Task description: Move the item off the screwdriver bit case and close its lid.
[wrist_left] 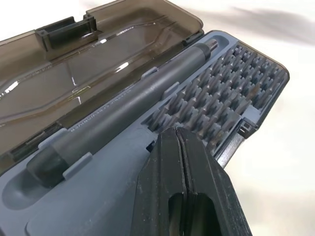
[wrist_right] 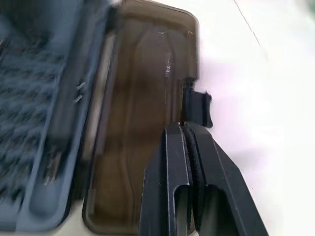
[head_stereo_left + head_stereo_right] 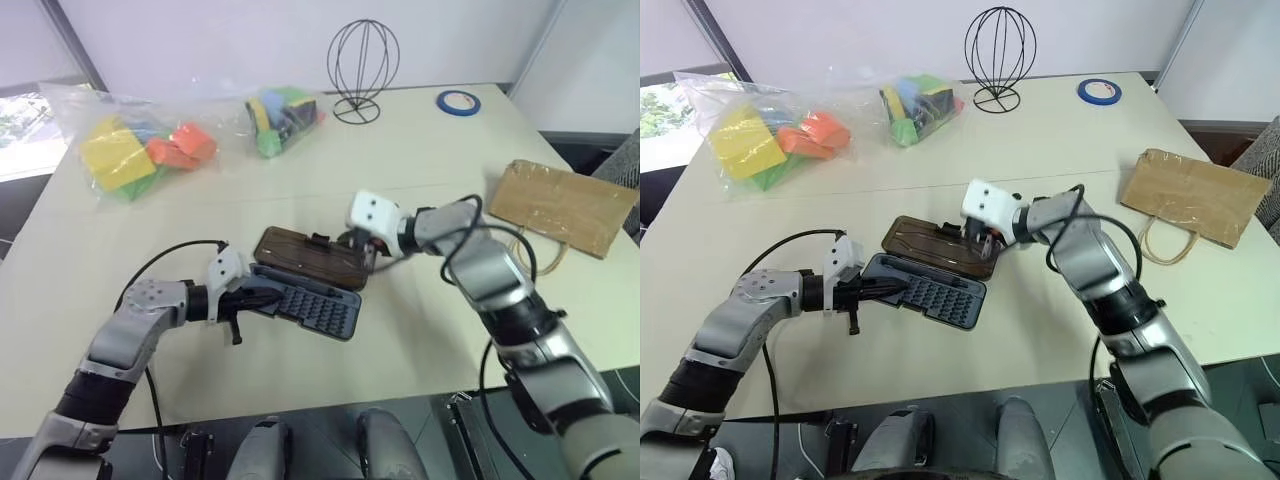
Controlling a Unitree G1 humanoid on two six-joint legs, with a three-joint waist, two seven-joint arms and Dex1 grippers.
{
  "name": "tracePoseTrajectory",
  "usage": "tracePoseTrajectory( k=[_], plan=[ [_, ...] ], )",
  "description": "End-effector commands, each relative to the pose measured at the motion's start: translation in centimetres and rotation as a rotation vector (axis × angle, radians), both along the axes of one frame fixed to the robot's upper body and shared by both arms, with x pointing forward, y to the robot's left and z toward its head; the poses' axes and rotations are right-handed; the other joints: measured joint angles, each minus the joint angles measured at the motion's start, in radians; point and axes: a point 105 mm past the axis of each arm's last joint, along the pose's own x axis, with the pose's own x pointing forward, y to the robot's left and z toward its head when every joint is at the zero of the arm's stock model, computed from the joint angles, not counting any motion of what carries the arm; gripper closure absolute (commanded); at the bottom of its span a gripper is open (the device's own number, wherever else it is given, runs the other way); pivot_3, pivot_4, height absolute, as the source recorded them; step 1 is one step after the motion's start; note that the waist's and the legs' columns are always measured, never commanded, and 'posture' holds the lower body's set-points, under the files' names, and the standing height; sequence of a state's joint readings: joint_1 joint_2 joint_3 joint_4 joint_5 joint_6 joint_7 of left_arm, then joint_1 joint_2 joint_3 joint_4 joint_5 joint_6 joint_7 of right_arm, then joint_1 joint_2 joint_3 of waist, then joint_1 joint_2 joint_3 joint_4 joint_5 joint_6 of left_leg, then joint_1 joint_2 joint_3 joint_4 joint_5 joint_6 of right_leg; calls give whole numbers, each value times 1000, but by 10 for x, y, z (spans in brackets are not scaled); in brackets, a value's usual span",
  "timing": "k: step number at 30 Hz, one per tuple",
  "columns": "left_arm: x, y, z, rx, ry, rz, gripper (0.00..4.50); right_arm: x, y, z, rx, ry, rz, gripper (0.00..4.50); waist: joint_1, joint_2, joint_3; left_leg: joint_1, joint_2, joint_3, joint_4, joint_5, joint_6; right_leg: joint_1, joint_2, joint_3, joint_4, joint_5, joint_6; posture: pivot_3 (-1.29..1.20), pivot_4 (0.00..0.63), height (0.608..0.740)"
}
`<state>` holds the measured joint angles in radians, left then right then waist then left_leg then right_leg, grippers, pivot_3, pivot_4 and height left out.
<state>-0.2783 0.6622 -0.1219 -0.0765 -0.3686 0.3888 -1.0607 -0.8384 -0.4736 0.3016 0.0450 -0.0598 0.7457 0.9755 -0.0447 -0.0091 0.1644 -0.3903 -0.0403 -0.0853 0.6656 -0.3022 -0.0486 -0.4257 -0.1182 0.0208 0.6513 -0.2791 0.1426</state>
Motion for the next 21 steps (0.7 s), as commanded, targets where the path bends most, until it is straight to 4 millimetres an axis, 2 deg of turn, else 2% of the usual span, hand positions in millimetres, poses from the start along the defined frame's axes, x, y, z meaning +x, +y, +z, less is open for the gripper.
tracePoseTrajectory(
  k=[1, 4, 9, 21],
  plan=[
    [-10, -3, 5, -9, -13, -28, 4500, 15, -3, 13, 80, 47, -78, 4445, 0, 0, 0, 0, 0, 0, 0, 0, 0, 0, 0, 0, 0, 0, 0, 0, 150, 740],
    [-17, -2, 2, -9, -2, -29, 4500, 21, -4, 6, 78, 93, -102, 3571, 2, 0, 0, 0, 0, 0, -1, 0, 0, 0, 0, 0, -1, 0, 0, 0, 150, 740],
    [-22, -1, 0, -8, 4, -18, 4500, 18, -4, -4, 48, 138, -99, 1010, 0, 0, 0, 0, 0, 0, -1, 0, 0, 0, -1, 0, -1, 0, 0, 0, 150, 740],
    [-20, -4, -2, -15, -1, -5, 4500, 14, -20, -27, 5, 179, -185, 1010, 1, 0, 0, 0, 0, 0, -1, 0, 0, 0, -1, 0, -1, 0, 0, 0, 150, 740]
  ],
)
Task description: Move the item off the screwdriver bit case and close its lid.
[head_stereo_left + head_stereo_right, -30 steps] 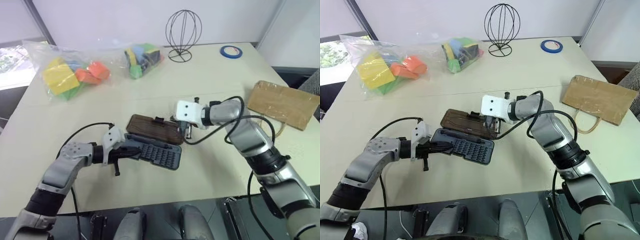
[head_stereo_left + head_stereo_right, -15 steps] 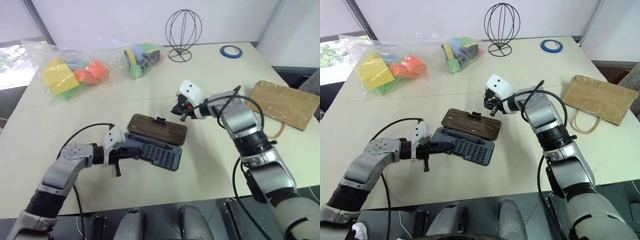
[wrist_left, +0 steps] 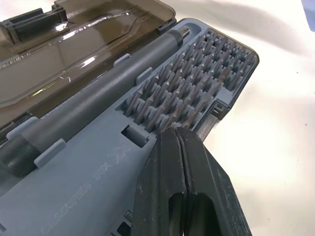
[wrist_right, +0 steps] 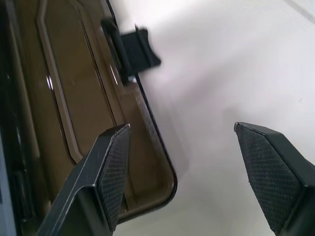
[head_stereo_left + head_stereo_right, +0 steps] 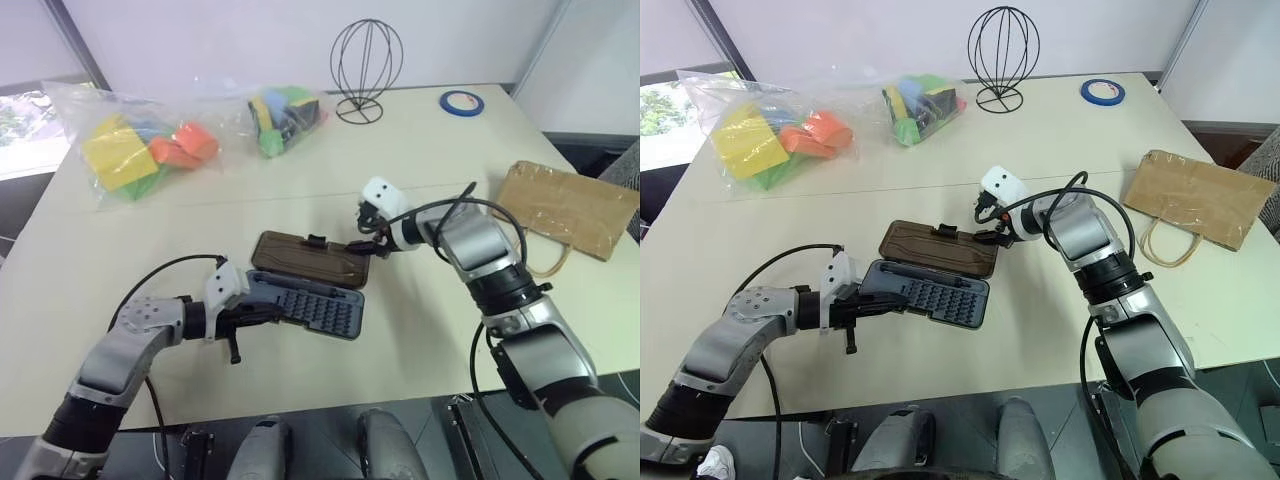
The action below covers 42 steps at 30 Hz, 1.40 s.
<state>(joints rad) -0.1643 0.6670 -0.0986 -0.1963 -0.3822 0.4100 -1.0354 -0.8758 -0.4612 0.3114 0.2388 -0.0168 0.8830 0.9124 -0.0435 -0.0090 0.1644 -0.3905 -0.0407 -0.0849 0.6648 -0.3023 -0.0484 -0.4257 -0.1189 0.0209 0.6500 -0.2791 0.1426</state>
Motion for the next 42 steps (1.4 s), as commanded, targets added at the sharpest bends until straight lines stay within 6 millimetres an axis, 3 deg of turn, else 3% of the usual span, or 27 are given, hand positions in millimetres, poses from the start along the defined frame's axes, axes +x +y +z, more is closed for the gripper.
tracePoseTrajectory(
  k=[1, 16, 32, 41, 42],
  plan=[
    [2, -2, 5, -5, -18, -7, 4500, -2, 4, 5, -7, -30, 15, 1010, 0, 0, 0, 0, 0, 0, 0, 0, 0, 0, 0, 0, 0, 0, 0, 0, 150, 740],
    [0, -2, 5, -6, -15, -4, 4500, 4, 15, 7, 29, -26, 21, 1010, -1, 0, 0, 0, 0, 0, 0, 0, 0, 0, 0, 0, 0, 0, 0, 0, 150, 740],
    [-5, -3, 5, -3, -20, 7, 4500, 13, 14, -11, -19, -34, 42, 1010, -1, 0, 0, 0, 0, 0, 0, 0, 0, 0, 0, 0, 0, 0, 0, 0, 150, 740],
    [-3, -3, 7, 0, -33, 12, 4500, 8, 15, -21, -52, -5, 79, 1010, -1, 0, 0, 0, 0, 0, 0, 0, 0, 0, 0, 0, 0, 0, 0, 0, 150, 740],
    [-2, -2, 8, 1, -35, 12, 4500, 7, 16, -22, -54, -3, 84, 1244, -1, 0, 0, 0, 0, 0, 0, 0, 0, 0, 0, 0, 0, 0, 0, 0, 150, 740]
  ],
)
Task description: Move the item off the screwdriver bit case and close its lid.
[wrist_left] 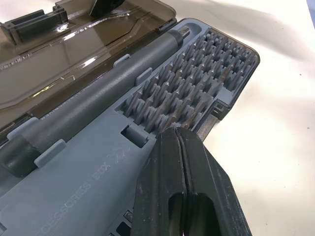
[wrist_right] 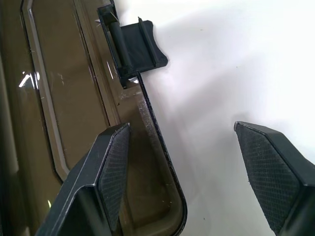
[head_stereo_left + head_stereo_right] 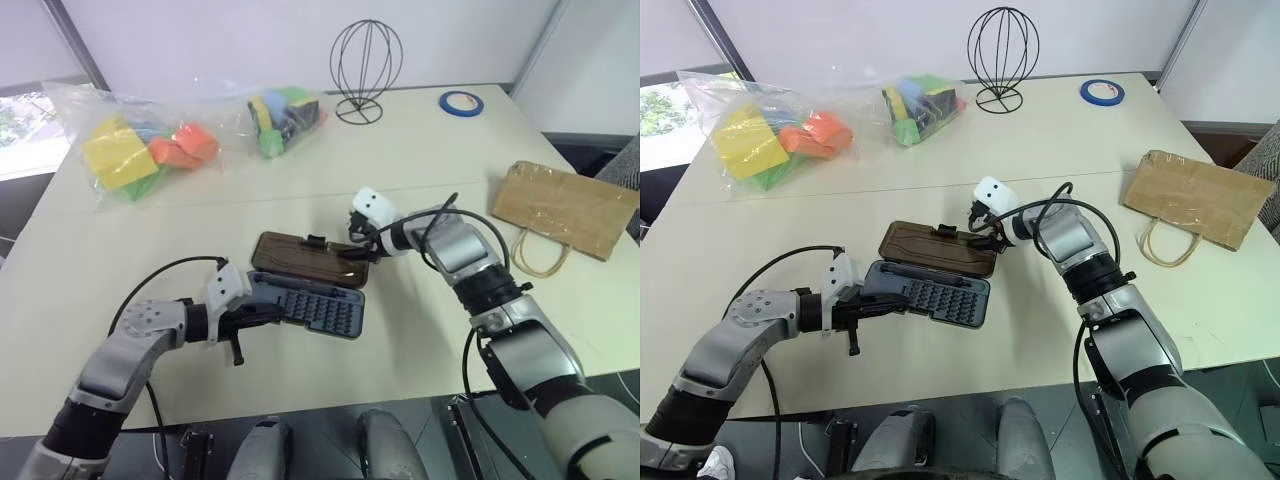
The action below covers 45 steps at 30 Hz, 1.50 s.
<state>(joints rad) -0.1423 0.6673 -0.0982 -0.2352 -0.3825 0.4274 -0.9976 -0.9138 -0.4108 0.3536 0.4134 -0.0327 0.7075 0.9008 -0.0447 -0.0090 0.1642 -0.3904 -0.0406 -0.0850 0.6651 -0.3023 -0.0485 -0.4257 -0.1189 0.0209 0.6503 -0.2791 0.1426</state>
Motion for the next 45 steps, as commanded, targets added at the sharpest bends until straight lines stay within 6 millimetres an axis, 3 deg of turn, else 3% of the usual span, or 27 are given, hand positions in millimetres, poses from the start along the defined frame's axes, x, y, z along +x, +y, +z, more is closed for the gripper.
tracePoseTrajectory(
  k=[1, 4, 7, 8, 21, 26, 33, 45],
  plan=[
    [1, -1, 8, -4, -32, -10, 4500, -5, 3, -9, -38, 22, 27, 1524, 0, 0, 0, 0, 0, 0, 0, 0, 0, 0, 0, 0, 0, 0, 0, 0, 150, 740],
    [1, -1, 8, -5, -33, -9, 4500, -6, 3, -10, -42, 28, 31, 2777, 0, 0, 0, 0, 0, 0, 0, 0, 0, 0, 0, 0, 0, 0, 0, 0, 150, 740],
    [1, -1, 8, -5, -34, -9, 4500, -7, 3, -10, -42, 34, 35, 4374, 1, -1, 0, 0, 0, 0, 0, 0, 0, 0, 0, 0, 0, 0, 0, 0, 150, 740],
    [1, -1, 8, -5, -34, -9, 4500, -7, 3, -11, -43, 33, 35, 4449, 0, -2, -2, 0, 0, 0, 0, 0, 0, 1, 0, 0, 0, 0, 0, 0, 150, 740],
    [4, -1, 10, -6, -41, -11, 4500, -9, 2, -9, -63, 18, 55, 4449, -1, -2, -2, 1, 1, 0, 0, 0, 0, 1, 1, 0, 1, 0, 0, 0, 150, 740],
    [10, 1, 18, -36, -48, 18, 4500, -10, 9, 6, -130, -151, 168, 4449, 0, -2, -2, 1, 0, 0, 0, 0, 0, 1, 0, 0, 1, 0, 0, 0, 150, 740],
    [21, 6, 29, -54, -67, 51, 4500, -29, 20, 17, -199, -319, 339, 4449, -1, -2, -2, 1, 0, 0, 0, 0, 0, 0, 0, 0, 1, 0, 0, 0, 150, 740],
    [58, 19, 80, -270, -93, 224, 4500, -29, 28, 34, -282, -620, 407, 4449, 1, -2, -2, 0, 0, 0, 1, 0, 0, 0, 0, 0, 0, 0, 0, 0, 150, 740]
  ],
)
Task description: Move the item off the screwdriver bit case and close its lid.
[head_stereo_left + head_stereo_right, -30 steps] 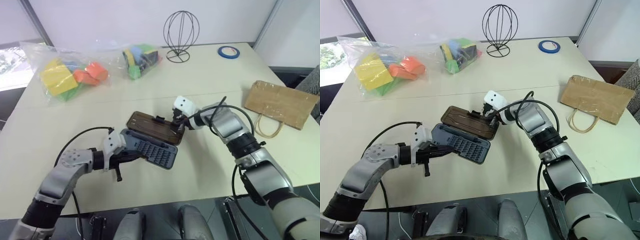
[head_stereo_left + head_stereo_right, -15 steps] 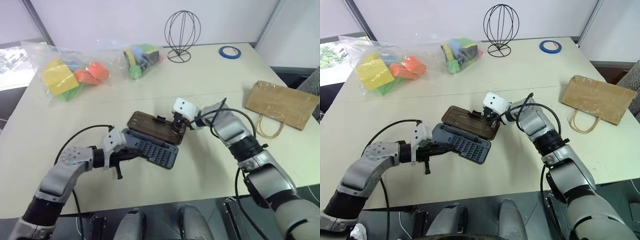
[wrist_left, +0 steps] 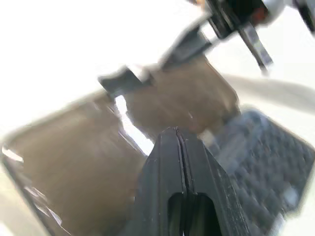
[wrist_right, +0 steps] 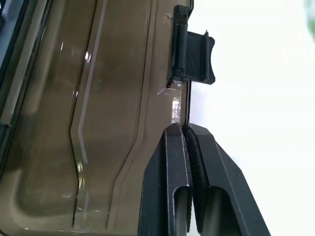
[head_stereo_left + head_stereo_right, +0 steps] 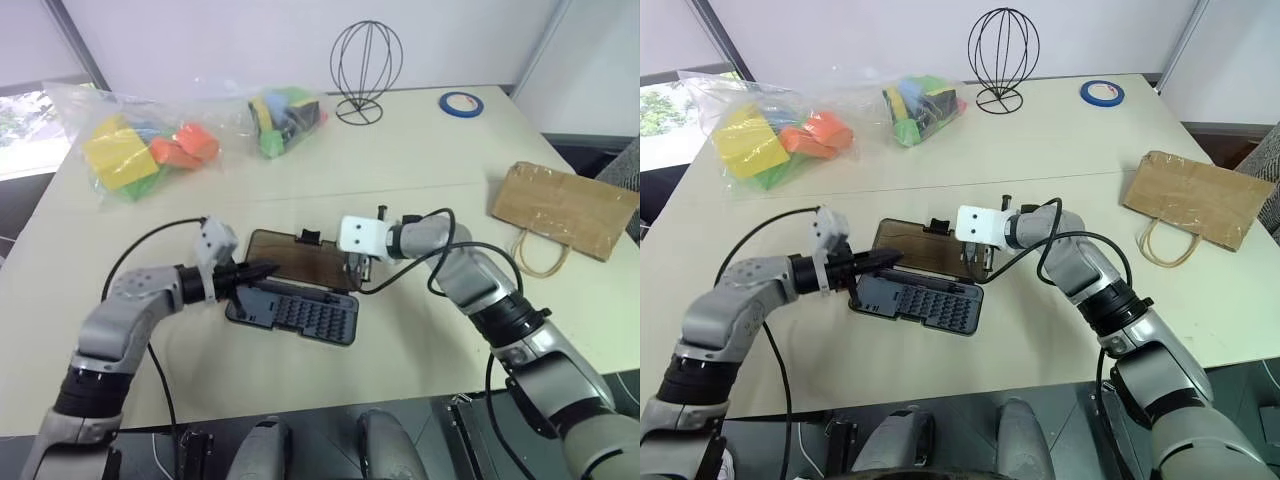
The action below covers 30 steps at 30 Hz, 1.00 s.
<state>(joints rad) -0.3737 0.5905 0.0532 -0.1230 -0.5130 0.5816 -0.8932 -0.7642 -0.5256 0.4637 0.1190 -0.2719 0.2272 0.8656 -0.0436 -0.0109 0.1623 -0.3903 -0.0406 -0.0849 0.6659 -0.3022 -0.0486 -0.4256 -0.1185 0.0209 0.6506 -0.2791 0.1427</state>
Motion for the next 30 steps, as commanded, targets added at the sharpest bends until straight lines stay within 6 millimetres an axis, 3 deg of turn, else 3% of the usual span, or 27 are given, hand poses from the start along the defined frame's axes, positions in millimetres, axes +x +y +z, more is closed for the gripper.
tracePoseTrajectory(
  k=[1, 6, 11, 14, 18, 24, 30],
  plan=[
    [8, 8, 23, -75, -35, 52, 4500, -1, 7, 15, -2, -113, 44, 4449, -1, 0, 0, 0, 0, 0, 0, 0, 0, 0, 0, 0, 0, 0, 0, 0, 150, 740],
    [32, 44, 47, -164, -55, 214, 4500, 0, 6, 15, -16, -159, 55, 4449, -2, 0, 0, 0, 0, 0, 0, 0, -1, 0, 0, 0, 0, 0, 0, 0, 150, 740],
    [51, 79, 50, -177, -68, 362, 4500, -1, 7, 18, -8, -176, 60, 4449, -2, 0, 0, 0, 0, 0, 0, 1, -1, 0, 0, -1, 0, 0, 0, 0, 150, 740],
    [58, 90, 45, -162, -69, 406, 4500, -1, 8, 19, -8, -182, 65, 4449, -1, 0, 0, 0, 0, 0, 0, 1, -1, 0, 0, -1, 0, 0, 0, 0, 150, 740],
    [63, 83, 22, -91, -42, 367, 4500, -1, 12, 27, -2, -213, 77, 4449, -1, 0, 0, 0, 0, 0, 0, 1, -1, 0, 0, -1, 0, 0, 0, 0, 150, 740],
    [62, 55, -14, 16, 4, 247, 4500, -4, 13, 35, -9, -253, 93, 4449, -2, 0, 0, 0, -1, 0, 0, 1, -1, 0, 0, -1, 0, 0, 0, 0, 150, 740],
    [68, 44, -41, 117, 27, 192, 4500, -8, 16, 39, -2, -268, 102, 4449, -2, 0, 0, 0, -1, 1, 0, 1, -1, 0, 0, -2, 1, 0, 0, 0, 150, 740]
  ],
)
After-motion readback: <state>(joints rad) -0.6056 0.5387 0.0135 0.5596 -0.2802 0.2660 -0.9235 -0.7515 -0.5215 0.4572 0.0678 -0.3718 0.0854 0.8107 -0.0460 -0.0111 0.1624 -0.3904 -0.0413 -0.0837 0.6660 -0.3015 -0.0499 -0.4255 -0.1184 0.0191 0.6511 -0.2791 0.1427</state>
